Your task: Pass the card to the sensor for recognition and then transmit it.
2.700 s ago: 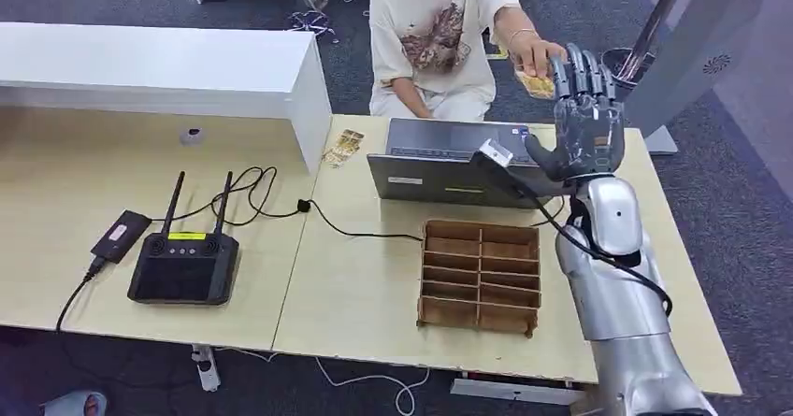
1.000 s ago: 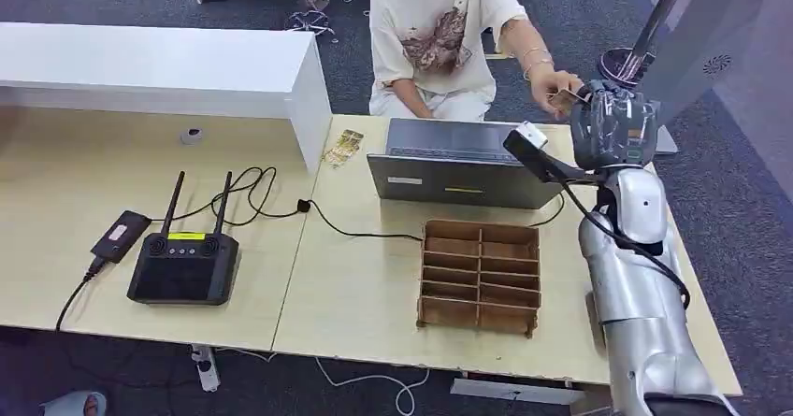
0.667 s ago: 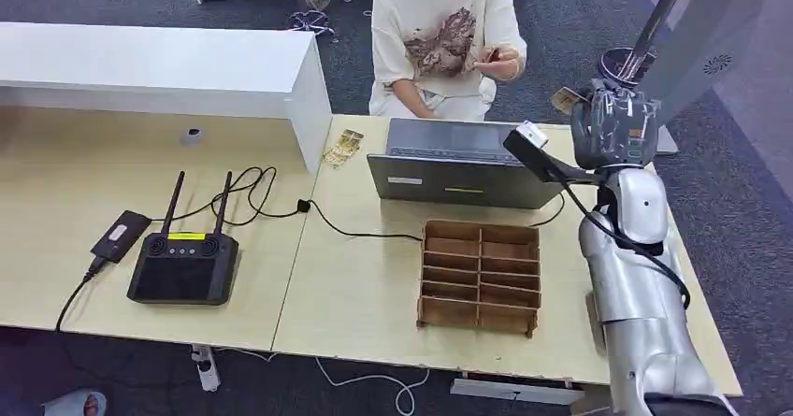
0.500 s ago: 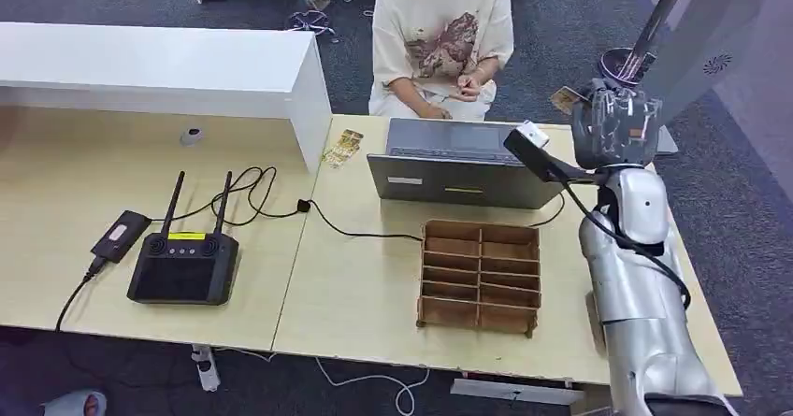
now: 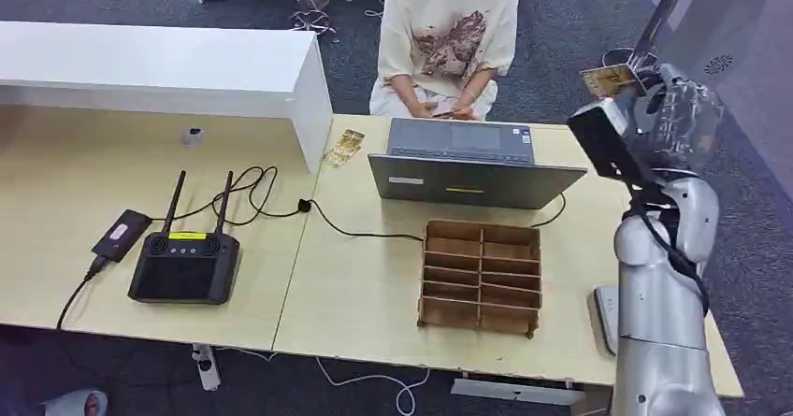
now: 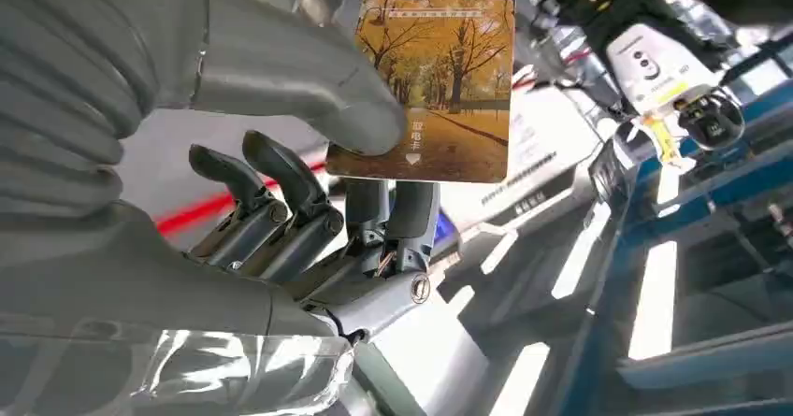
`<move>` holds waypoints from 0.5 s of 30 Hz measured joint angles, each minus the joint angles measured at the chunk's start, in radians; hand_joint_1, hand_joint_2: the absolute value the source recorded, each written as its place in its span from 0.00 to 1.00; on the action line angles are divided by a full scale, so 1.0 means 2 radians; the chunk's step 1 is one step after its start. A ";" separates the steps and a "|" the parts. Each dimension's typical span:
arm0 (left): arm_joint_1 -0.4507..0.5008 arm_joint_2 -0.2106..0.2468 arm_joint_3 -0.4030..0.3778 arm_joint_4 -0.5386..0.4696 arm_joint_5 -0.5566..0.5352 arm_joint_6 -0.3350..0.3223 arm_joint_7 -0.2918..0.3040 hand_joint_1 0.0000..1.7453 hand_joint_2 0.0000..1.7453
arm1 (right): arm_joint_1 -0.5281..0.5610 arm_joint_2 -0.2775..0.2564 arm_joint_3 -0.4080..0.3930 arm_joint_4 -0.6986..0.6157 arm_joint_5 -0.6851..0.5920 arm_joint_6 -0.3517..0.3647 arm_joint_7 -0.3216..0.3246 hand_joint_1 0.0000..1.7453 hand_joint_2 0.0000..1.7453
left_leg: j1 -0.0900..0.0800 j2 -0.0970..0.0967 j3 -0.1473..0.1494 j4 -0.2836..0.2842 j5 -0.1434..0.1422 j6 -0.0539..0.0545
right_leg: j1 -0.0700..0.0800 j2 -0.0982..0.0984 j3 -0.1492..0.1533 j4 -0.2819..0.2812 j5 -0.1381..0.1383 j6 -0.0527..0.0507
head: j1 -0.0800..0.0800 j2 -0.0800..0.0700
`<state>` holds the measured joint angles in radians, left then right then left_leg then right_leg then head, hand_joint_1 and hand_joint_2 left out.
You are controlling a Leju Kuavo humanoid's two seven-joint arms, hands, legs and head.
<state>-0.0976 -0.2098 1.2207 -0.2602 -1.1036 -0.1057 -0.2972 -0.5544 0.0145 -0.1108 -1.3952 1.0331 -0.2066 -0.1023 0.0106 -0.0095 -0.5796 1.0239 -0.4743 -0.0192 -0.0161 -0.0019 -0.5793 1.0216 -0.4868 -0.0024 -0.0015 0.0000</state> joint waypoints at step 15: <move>0.001 0.000 0.000 0.000 -0.003 0.004 0.003 0.00 0.00 | 0.028 0.000 -0.088 -0.072 -0.078 0.043 -0.019 1.00 1.00 | 0.000 0.001 0.000 0.000 0.000 0.000 | 0.000 0.001 0.000 0.000 0.000 0.000 | 0.000 0.000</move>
<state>-0.0946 -0.2098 1.2207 -0.2602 -1.1094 -0.0973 -0.2914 -0.4978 0.0145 -0.2861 -1.5396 0.8766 -0.1213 -0.1408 0.0107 -0.0084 -0.5792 1.0241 -0.4741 -0.0190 -0.0160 -0.0006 -0.5794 1.0220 -0.4865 -0.0025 -0.0019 0.0000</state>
